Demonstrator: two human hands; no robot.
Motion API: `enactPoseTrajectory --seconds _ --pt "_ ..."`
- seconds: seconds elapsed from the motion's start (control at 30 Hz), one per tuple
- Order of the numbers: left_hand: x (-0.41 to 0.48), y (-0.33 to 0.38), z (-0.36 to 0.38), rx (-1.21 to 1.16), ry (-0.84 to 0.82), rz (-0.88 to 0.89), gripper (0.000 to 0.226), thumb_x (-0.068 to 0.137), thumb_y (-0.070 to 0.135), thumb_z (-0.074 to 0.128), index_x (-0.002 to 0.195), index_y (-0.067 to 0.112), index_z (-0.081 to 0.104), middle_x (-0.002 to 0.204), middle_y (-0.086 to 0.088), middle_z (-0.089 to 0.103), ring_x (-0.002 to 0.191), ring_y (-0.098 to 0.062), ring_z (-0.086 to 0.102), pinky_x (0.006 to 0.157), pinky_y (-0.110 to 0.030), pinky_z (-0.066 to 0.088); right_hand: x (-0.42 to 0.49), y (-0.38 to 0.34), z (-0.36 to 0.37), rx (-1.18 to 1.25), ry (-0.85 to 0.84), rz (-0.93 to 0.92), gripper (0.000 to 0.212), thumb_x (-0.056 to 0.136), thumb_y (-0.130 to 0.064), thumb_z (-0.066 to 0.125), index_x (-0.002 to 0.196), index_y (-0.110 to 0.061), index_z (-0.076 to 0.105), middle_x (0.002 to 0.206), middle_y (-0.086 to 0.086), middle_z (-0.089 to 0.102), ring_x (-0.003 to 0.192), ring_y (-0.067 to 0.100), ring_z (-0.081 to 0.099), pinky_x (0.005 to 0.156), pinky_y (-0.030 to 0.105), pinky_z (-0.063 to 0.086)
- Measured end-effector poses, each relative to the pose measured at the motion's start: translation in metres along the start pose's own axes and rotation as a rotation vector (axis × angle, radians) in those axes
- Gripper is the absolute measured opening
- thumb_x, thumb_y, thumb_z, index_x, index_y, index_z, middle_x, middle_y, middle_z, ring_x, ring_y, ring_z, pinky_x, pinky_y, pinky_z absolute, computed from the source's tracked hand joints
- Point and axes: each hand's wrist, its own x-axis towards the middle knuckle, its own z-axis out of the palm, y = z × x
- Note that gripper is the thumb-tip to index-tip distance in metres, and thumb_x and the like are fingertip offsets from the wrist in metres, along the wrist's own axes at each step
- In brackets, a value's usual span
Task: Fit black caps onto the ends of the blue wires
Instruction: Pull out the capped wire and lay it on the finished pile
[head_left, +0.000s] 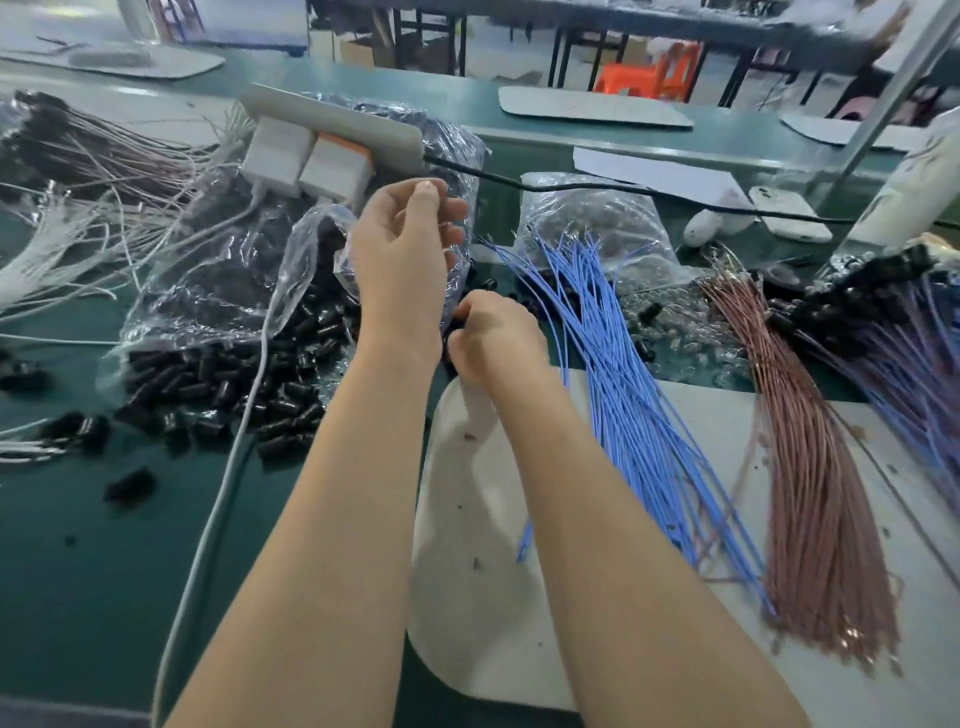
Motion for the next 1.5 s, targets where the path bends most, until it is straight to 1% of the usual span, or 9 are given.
enactPoseTrajectory --seconds 0.2,0.3,0.4,0.57,0.7,0.83,1.0,1.13,1.5 --pt "-0.008 -0.011 0.009 0.109 -0.030 0.042 0.016 0.096 0.010 0.047 0.085 0.016 0.057 0.069 0.006 0.065 0.056 -0.001 0.054 0.056 -0.015 0.043 -0.011 0.007 0.003 0.212 0.180 -0.064 0.024 0.088 -0.014 0.050 0.111 -0.007 0.051 0.111 0.015 0.062 0.102 0.033 0.052 0.084 0.039 0.042" --pt "-0.011 -0.017 0.014 0.201 -0.058 0.083 0.015 0.094 0.008 0.049 0.086 0.018 0.057 0.079 0.002 0.066 0.066 -0.002 0.057 0.065 -0.018 0.045 -0.014 0.021 -0.015 0.421 0.247 -0.065 0.016 0.088 -0.015 0.057 0.103 -0.010 0.054 0.102 0.011 0.065 0.094 0.028 0.057 0.081 0.035 0.045" --pt "-0.018 -0.023 0.025 0.276 -0.192 0.028 0.016 0.092 0.011 0.052 0.090 0.024 0.061 0.088 0.003 0.065 0.075 -0.006 0.057 0.067 -0.019 0.045 -0.014 0.050 -0.051 0.658 0.291 -0.045 0.012 0.087 -0.022 0.064 0.081 -0.017 0.056 0.086 0.004 0.067 0.081 0.019 0.062 0.078 0.034 0.049" --pt "-0.042 -0.038 0.054 0.412 -0.584 -0.083 0.021 0.091 0.009 0.056 0.105 0.023 0.063 0.100 0.005 0.066 0.089 -0.012 0.063 0.086 -0.030 0.051 -0.029 0.106 -0.083 0.872 0.294 0.003 0.027 0.090 -0.024 0.064 0.065 -0.015 0.059 0.057 0.000 0.062 0.047 0.006 0.054 0.049 0.019 0.043" --pt "-0.059 -0.051 0.071 0.499 -0.593 -0.043 0.015 0.089 0.011 0.062 0.104 0.013 0.066 0.096 -0.002 0.069 0.084 -0.010 0.063 0.085 -0.028 0.052 -0.041 0.135 -0.081 0.977 0.246 0.057 0.029 0.092 -0.025 0.062 0.068 -0.011 0.055 0.055 0.000 0.060 0.046 0.006 0.054 0.046 0.015 0.045" --pt "-0.067 -0.064 0.074 0.438 -0.464 -0.073 0.007 0.093 0.022 0.059 0.087 0.020 0.062 0.084 0.003 0.066 0.085 -0.011 0.065 0.082 -0.030 0.054 -0.043 0.152 -0.075 0.748 0.295 0.042 0.030 0.094 -0.030 0.058 0.070 -0.013 0.062 0.066 0.001 0.066 0.053 0.005 0.059 0.055 0.021 0.047" --pt "-0.051 -0.067 0.059 0.081 -0.203 -0.271 0.009 0.095 0.017 0.055 0.091 0.009 0.056 0.083 -0.006 0.067 0.065 -0.006 0.067 0.062 -0.018 0.055 -0.043 0.160 -0.075 0.273 0.219 0.095 0.022 0.086 -0.042 0.066 0.080 -0.021 0.062 0.084 -0.001 0.066 0.082 0.017 0.061 0.077 0.033 0.051" --pt "-0.045 -0.071 0.052 0.044 -0.109 -0.279 0.006 0.091 0.012 0.062 0.092 0.008 0.058 0.079 -0.004 0.065 0.063 -0.003 0.065 0.062 -0.014 0.052 -0.046 0.147 -0.069 0.194 0.192 0.073 0.044 0.082 -0.045 0.069 0.114 -0.017 0.057 0.107 0.000 0.060 0.099 0.019 0.057 0.087 0.036 0.047" --pt "-0.051 -0.078 0.056 0.498 -0.226 0.163 0.016 0.087 0.002 0.062 0.103 0.006 0.064 0.090 0.004 0.064 0.077 0.003 0.059 0.077 -0.008 0.047 -0.043 0.123 -0.048 0.060 0.147 0.036 0.019 0.092 -0.024 0.059 0.107 -0.012 0.058 0.106 0.010 0.065 0.101 0.029 0.058 0.080 0.030 0.041"
